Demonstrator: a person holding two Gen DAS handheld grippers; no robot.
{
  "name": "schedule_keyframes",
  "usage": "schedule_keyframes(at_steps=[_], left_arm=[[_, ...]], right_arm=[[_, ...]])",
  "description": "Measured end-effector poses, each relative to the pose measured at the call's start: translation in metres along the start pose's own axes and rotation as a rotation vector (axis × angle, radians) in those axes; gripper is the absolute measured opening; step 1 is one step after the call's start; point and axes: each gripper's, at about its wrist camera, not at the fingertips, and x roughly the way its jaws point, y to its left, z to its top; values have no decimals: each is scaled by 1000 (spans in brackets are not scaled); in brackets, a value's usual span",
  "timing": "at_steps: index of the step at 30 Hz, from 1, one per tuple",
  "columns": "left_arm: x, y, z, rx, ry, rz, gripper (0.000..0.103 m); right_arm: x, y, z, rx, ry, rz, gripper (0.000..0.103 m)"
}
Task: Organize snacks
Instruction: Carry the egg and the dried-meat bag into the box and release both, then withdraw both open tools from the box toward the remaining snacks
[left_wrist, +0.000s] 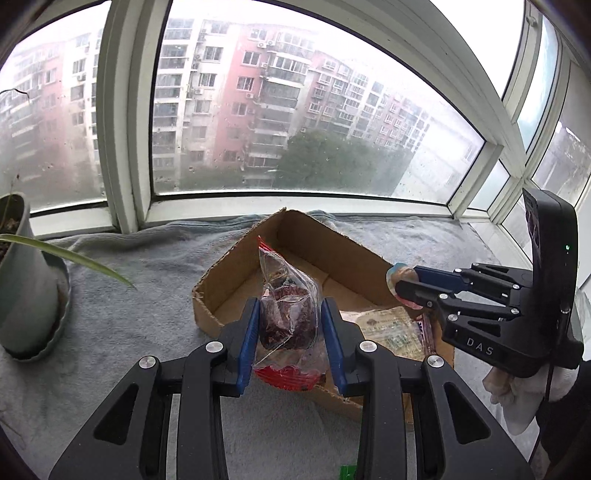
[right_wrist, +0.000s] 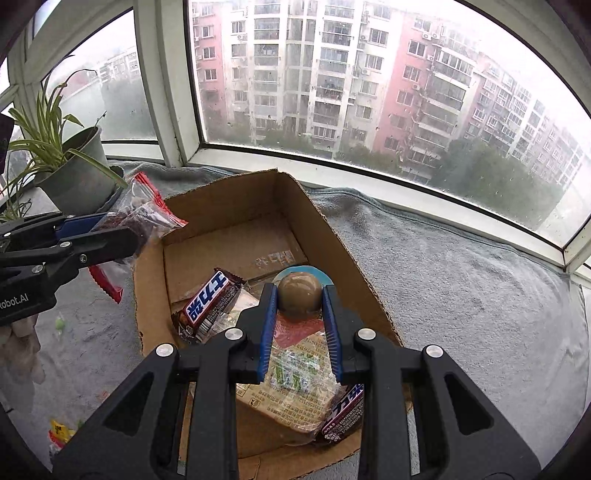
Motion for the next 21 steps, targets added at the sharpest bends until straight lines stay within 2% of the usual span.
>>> schedule_keyframes(at_steps=[4,6,7,8,14,21], left_arm=[[10,-3,1,1,19,-19,33],[13,-4,1,-2,28,-20,35],[15,-3,2,-7,37,-24,38],[15,-3,2,-10,43,-30,39],[10,-2,3,-6,39,-18,39],[-21,3,2,26,11,8,39]], right_arm=[[7,-1,-1,1,12,8,26],[5,0,-2,-1,2,-11,43],[3,1,-3,-1,-10,-18,62],[0,1,-3,-2,-22,-24,73],[-13,3,-3,7,-35,-18,74],[-39,11,-10,30,-43,17,74]])
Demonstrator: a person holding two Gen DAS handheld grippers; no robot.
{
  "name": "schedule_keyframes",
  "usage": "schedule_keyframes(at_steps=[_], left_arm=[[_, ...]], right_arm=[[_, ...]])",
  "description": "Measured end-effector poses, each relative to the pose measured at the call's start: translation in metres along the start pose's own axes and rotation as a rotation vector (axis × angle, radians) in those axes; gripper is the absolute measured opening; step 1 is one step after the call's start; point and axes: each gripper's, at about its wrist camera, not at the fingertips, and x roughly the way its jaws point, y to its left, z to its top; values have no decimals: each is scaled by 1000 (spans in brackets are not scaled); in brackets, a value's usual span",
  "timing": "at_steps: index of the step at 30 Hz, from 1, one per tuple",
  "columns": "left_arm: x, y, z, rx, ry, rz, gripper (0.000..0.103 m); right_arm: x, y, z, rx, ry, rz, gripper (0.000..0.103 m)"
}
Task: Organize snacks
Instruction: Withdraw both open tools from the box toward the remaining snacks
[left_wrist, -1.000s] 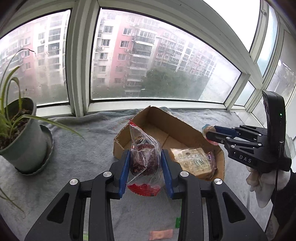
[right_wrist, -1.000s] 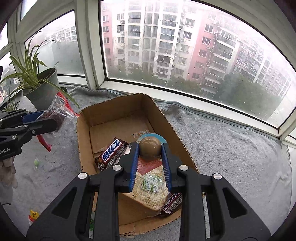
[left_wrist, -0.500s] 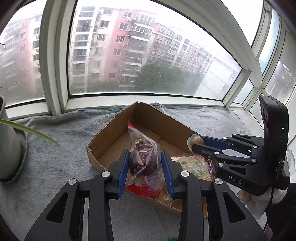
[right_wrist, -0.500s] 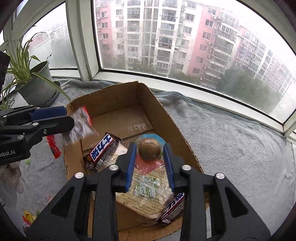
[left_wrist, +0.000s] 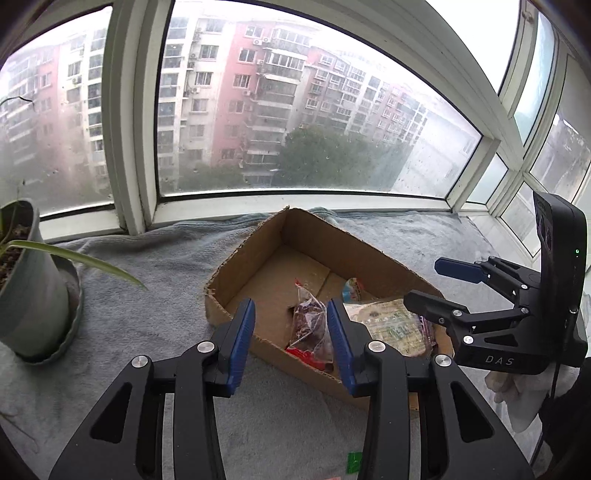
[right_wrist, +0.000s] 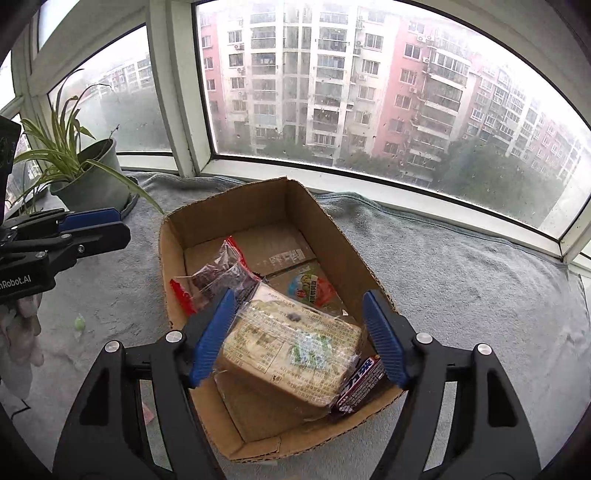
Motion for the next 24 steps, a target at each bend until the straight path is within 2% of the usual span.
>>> schedule_keyframes(at_steps=[6,14,19,24], left_arm=[[-41,17,-12,-9,-19,2,39],[-95,52,-46,-28,-25,48,39],[-112,79,-76,-78,17,86,39],[-108,98,-114,-150,92,96,39]], right_arm=[[-31,20,-17,-34,-12,48,74],[-50,45,-47,-61,11,100,74],[-54,58,-67,-75,37,152,74],[-48,77,-89,-135,90,184,73]])
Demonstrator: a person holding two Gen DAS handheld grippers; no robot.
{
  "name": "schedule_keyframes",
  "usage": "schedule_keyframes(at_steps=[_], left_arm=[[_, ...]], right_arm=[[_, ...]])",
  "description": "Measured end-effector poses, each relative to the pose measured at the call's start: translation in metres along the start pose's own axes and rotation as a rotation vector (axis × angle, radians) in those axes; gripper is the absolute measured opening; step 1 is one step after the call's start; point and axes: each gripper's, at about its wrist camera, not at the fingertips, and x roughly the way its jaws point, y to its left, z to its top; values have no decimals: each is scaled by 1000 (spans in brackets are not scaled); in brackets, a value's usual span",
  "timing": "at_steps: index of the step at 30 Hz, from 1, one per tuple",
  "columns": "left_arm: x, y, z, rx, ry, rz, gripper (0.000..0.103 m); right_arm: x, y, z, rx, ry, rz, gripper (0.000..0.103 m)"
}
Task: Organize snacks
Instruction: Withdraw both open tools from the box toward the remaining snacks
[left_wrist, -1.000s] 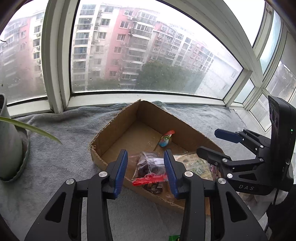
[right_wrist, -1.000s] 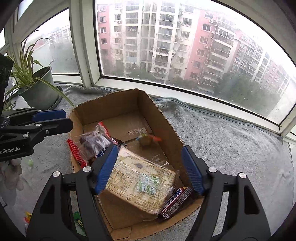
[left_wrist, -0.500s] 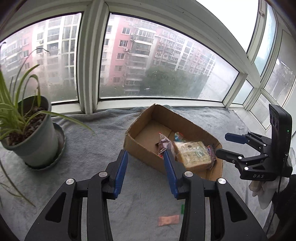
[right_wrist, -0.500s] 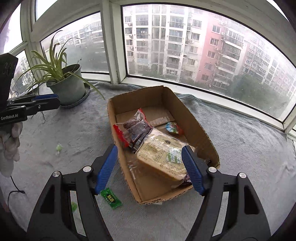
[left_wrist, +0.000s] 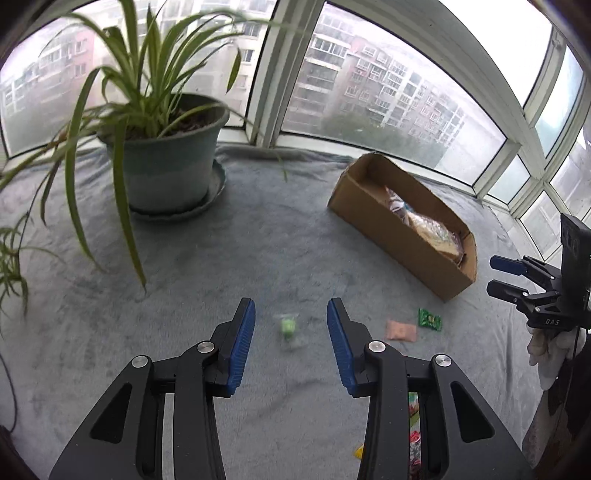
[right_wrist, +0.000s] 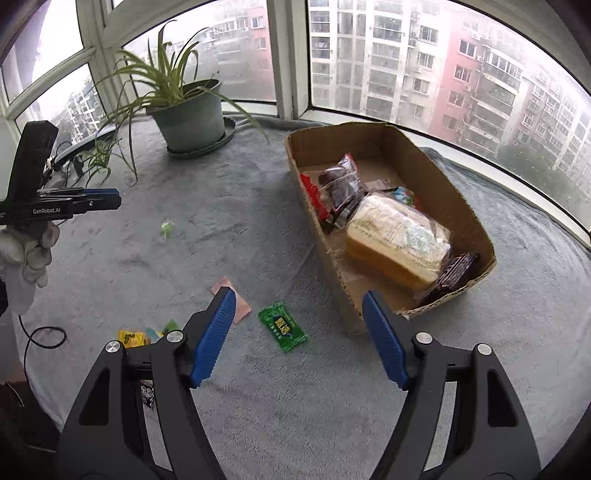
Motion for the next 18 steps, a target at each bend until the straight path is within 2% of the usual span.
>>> schedule_keyframes(at_steps=[2,7,10,18], left_arm=[[6,6,-10,-31,23,-9,39],[22,5,-26,-66,57,-17,39],[29,4,-30,-71,76,-28,39],[44,3,-34,-82,103,-38,39]], right_arm=[[10,8,-5,-37,38,6,64],[40,16,-14,-96,118,13,59],[56,16,-16,-123,164,16,49],[82,12,-15,-150,221,10,48]])
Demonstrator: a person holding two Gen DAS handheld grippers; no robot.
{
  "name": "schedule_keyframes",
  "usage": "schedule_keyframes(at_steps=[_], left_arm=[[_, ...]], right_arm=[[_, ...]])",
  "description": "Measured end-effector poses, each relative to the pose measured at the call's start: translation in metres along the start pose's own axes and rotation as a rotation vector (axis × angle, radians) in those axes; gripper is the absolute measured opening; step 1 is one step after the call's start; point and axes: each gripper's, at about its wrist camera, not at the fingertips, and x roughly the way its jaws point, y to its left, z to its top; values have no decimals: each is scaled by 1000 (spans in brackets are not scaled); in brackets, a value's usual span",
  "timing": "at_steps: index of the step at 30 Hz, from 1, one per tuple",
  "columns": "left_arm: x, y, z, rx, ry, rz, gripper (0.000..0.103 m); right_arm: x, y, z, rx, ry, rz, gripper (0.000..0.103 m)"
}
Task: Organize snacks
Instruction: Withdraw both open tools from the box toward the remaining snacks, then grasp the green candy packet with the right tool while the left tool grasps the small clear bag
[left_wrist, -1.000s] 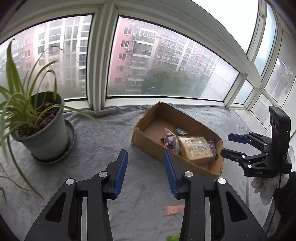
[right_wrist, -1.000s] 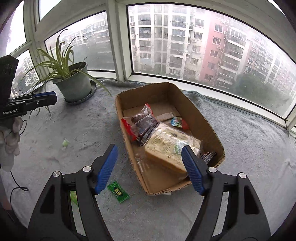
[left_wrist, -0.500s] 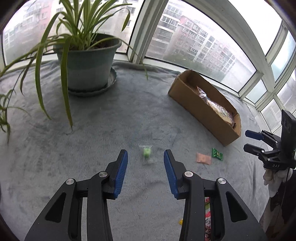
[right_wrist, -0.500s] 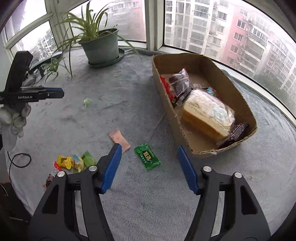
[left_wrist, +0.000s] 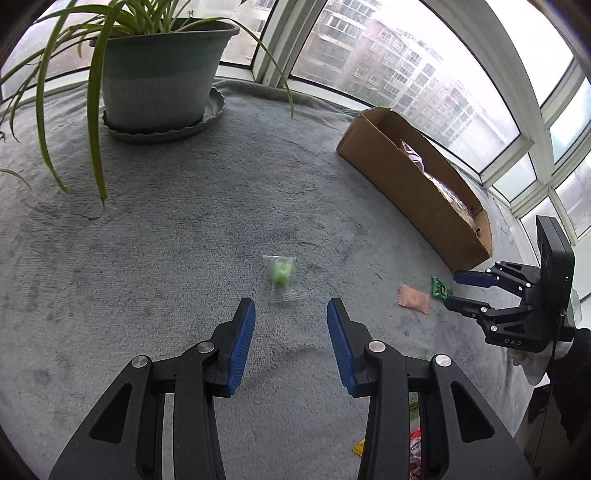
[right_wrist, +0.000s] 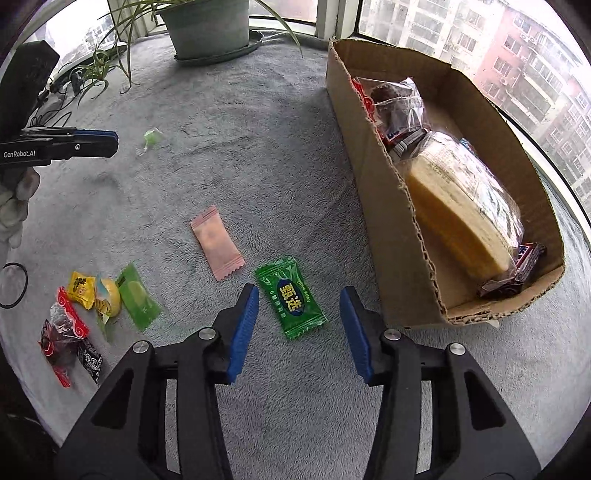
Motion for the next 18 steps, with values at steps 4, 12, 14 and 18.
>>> schedule_keyframes(at_steps=[4,12,14,18], left_arm=[[6,1,2,-5,14,7,39],[17,-7,8,35,22,68,40],[20,-9,10,49,24,78,40],[27,-13,12,75,31,121,40]], right_arm=[[7,1,3,-16,13,-2,48],[10,3,3,-20,18,1,46],[10,3,3,-19,15,-1,46],[10,5,3,-9,12,10,45]])
